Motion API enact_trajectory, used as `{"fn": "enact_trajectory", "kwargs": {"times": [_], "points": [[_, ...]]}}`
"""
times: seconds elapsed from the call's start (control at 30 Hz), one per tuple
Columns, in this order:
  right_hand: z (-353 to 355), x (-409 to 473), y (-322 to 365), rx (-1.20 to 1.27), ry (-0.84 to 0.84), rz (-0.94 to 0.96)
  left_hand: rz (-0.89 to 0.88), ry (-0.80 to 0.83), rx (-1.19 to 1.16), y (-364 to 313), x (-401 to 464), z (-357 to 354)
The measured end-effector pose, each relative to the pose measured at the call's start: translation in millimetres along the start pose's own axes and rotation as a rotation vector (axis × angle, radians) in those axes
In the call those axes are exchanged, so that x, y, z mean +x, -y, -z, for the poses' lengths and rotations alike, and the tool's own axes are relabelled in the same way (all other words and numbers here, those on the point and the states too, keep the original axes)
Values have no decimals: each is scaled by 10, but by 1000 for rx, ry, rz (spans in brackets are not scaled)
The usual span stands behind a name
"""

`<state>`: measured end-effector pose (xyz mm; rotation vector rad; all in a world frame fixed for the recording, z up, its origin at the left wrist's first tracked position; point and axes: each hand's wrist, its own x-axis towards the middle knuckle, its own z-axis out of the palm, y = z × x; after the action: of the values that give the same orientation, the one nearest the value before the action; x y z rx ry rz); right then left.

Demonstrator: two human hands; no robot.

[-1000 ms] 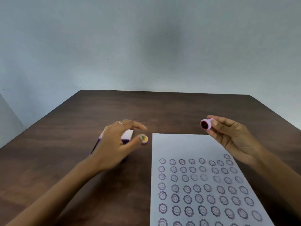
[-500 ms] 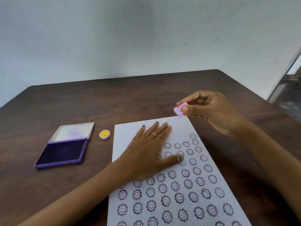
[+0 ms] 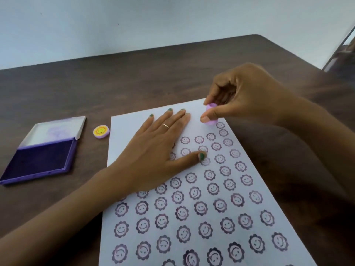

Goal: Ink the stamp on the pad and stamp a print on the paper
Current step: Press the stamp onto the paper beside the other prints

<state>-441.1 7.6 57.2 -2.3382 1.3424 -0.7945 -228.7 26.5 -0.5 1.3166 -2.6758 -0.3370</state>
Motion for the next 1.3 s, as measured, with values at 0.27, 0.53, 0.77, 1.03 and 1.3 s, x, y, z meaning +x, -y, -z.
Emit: {"fn": "enact_trajectory", "kwargs": {"times": [0.27, 0.53, 0.77, 1.03, 1.3], "points": [[-39, -1, 25, -36, 41, 33, 16, 4, -6, -31, -1, 3], [-57, 6, 37, -48, 66, 51, 27, 22, -2, -43, -3, 25], [-47, -13, 59, -71, 75, 69, 31, 18, -8, -56, 0, 19], [-66, -8, 75, -85, 99, 69, 33, 12, -10, -50, 4, 8], [-70, -5, 64, -103, 132, 46, 34, 21, 0, -50, 15, 17]]}}
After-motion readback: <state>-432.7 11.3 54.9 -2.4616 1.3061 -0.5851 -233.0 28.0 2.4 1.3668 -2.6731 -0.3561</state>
